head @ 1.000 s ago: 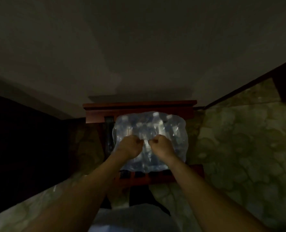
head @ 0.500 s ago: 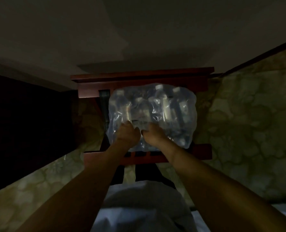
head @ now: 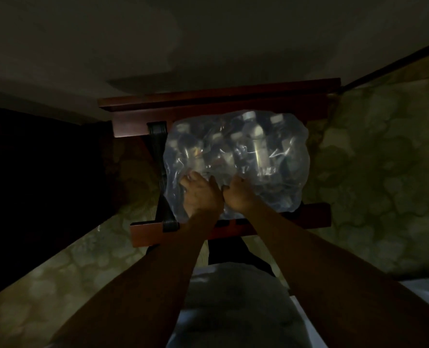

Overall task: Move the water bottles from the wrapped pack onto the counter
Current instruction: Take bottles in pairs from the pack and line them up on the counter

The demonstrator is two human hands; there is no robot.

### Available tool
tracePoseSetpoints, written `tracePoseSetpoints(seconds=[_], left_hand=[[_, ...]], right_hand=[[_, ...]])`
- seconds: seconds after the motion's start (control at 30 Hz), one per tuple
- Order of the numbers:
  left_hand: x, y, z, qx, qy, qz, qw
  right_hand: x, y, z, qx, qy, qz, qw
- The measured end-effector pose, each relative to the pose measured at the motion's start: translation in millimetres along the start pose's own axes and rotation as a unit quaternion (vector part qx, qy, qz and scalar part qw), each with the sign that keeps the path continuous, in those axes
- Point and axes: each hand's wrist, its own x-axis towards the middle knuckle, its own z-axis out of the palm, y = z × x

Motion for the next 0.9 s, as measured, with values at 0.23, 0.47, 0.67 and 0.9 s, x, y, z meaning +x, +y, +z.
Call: tracePoseSetpoints(seconds=[0.23, 0.47, 0.67, 0.9], left_hand=[[17, -3, 10, -0.081, -0.035, -0.095, 0.992], [37, -2, 8, -0.259, -0.108, -0.149, 0.948], [37, -5, 7, -0.322, -0.110, -0.167, 0.925], [29, -3, -12, -0.363, -0.209, -0.144, 0.896]], right_hand=[[15, 7, 5, 0.044, 0.014, 0.040, 0.998], [31, 10, 3, -0.001, -0.015, 0.075, 0.997], [29, 5, 9, -0.016, 0.050, 0.103, 0.993], [-16, 5, 24, 0.071, 0.146, 0.077, 0.984]])
